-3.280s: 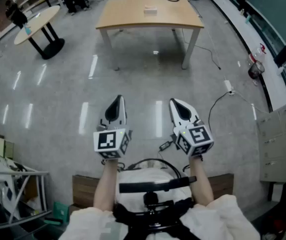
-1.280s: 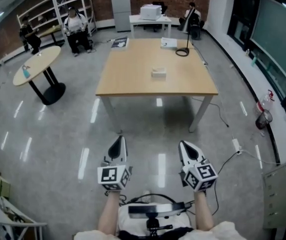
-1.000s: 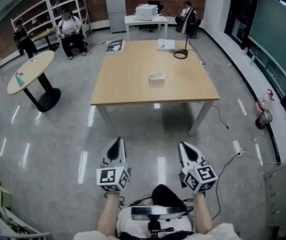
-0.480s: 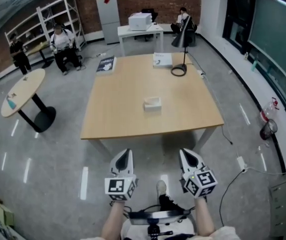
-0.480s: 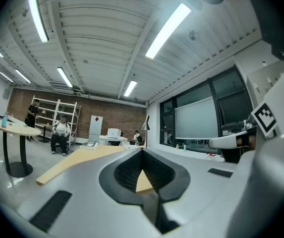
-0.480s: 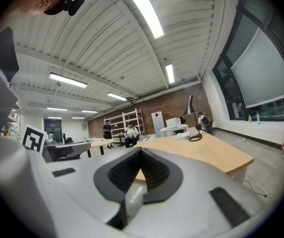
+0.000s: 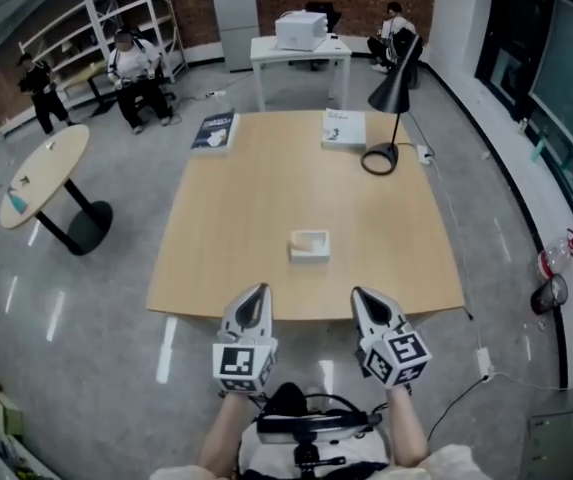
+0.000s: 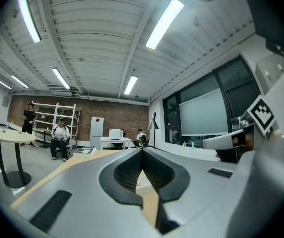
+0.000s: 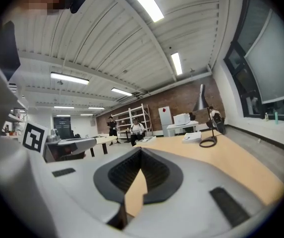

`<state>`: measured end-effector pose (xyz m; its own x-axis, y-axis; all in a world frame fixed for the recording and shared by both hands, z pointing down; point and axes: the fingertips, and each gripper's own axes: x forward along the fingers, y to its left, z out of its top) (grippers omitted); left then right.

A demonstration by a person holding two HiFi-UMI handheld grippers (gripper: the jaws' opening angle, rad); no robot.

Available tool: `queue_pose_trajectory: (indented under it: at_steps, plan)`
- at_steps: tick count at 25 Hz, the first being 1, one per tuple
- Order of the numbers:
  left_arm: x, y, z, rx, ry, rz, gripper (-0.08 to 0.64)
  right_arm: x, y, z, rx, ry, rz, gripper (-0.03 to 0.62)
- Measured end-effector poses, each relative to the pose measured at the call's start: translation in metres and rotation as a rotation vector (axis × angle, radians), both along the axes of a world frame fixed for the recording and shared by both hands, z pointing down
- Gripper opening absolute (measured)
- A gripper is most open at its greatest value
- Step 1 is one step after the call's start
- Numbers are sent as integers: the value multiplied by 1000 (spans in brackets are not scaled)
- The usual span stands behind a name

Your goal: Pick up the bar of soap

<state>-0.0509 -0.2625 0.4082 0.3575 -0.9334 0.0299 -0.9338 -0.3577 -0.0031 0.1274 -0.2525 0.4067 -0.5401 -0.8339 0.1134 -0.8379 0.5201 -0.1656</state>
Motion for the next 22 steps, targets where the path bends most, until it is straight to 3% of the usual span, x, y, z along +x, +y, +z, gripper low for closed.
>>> queue_pose_trajectory:
  at_steps: [6, 11, 19, 22]
  plan:
    - [0, -67, 19, -44, -25, 38, 5, -18, -67, 8, -8, 34, -18, 8]
    - [1, -130, 46, -90, -85, 114, 5, -27, -129, 14, -32, 36, 21, 8]
    - [23, -169, 138, -247, -270, 351, 5, -76, -198, 39, -87, 120, 6, 8]
    - [35, -170, 162, -269, -328, 436, 5, -86, -208, 55, -133, 141, -9, 8]
